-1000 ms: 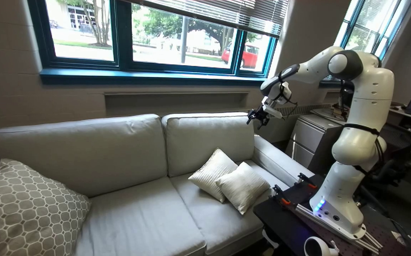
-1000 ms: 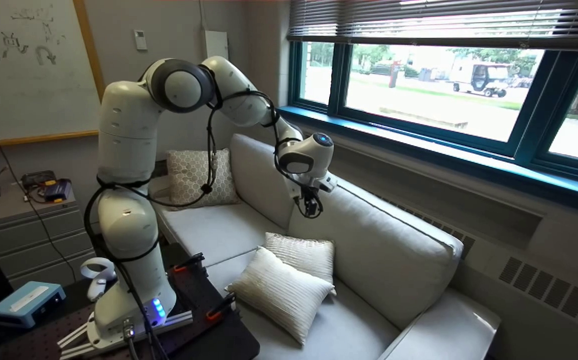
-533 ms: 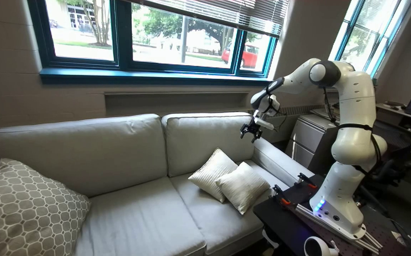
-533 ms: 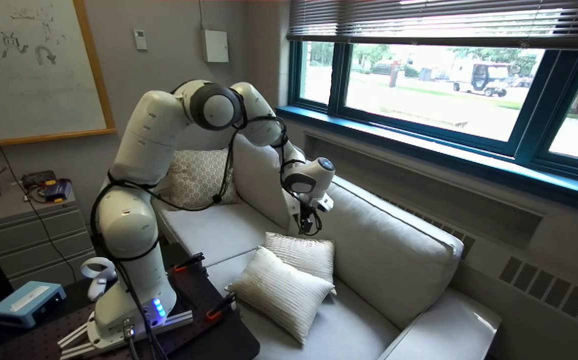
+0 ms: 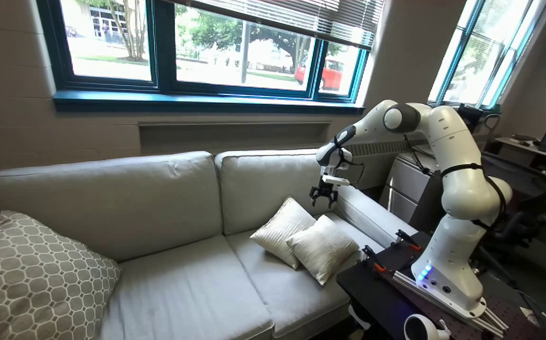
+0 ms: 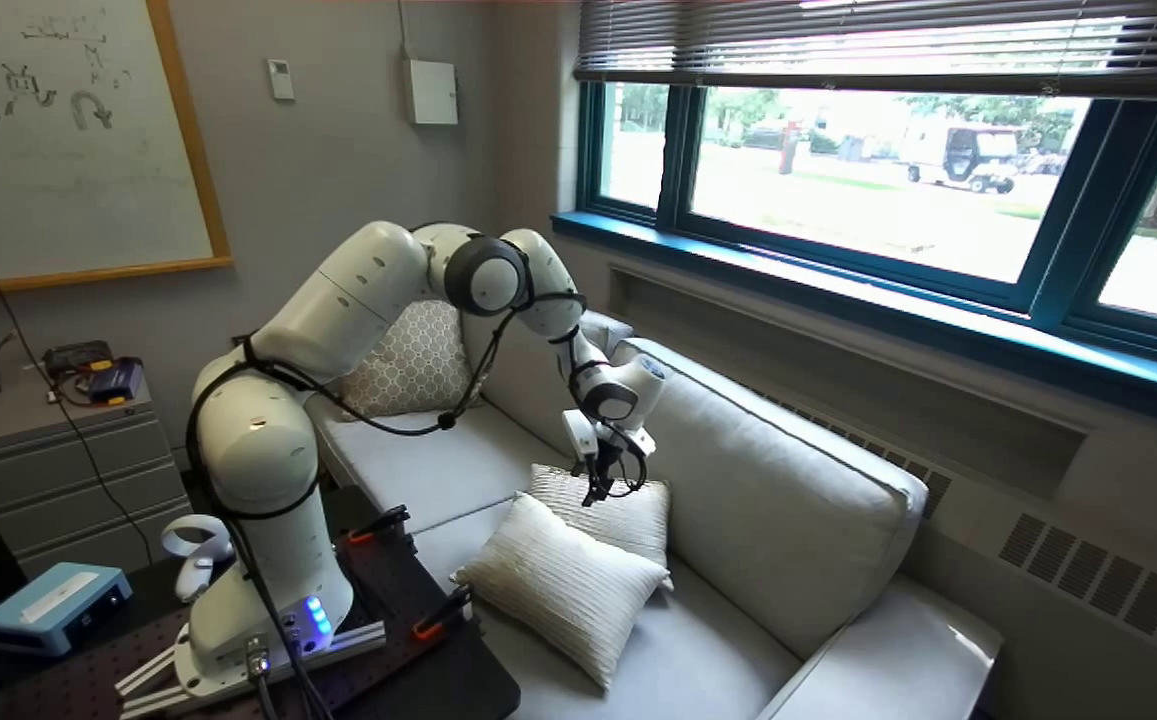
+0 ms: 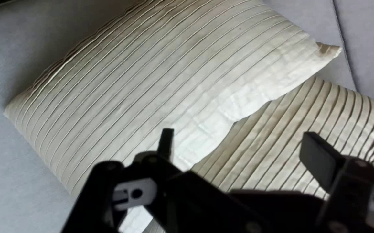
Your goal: Set the striped pillows against the armrest
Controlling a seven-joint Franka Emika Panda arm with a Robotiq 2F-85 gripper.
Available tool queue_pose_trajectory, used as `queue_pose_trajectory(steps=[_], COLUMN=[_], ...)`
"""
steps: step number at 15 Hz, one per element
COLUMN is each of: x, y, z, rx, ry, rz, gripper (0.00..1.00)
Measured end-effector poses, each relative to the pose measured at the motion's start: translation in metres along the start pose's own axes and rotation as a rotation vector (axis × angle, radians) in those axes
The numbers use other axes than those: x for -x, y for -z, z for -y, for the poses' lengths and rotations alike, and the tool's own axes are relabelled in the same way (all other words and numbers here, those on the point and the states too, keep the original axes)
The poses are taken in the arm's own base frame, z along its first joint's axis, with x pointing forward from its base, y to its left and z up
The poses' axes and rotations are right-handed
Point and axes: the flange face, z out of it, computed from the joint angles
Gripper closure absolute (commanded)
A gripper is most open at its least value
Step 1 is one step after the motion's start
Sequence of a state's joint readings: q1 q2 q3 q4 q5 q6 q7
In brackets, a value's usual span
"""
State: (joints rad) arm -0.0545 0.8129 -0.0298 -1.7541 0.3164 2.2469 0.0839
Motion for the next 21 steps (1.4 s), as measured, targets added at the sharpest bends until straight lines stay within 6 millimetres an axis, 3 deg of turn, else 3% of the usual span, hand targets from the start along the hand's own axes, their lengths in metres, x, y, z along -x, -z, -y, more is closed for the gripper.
queue_pose_trajectory(steps=[8,11,16,21], x=[0.0,-0.002,-0.016,-0.044], y=[-0.004,-0.015,-0.065,-0.119], z=[-0.003,-0.005,-0.011,-0.03], rx=[0.001,-0.005,-0.007,0.006], ry=[-0.004,-0.016,-0.072,-0.314], rz=[0.002,0.017,0.064,0.047], gripper=[0.0,0.0,0.0,0.0])
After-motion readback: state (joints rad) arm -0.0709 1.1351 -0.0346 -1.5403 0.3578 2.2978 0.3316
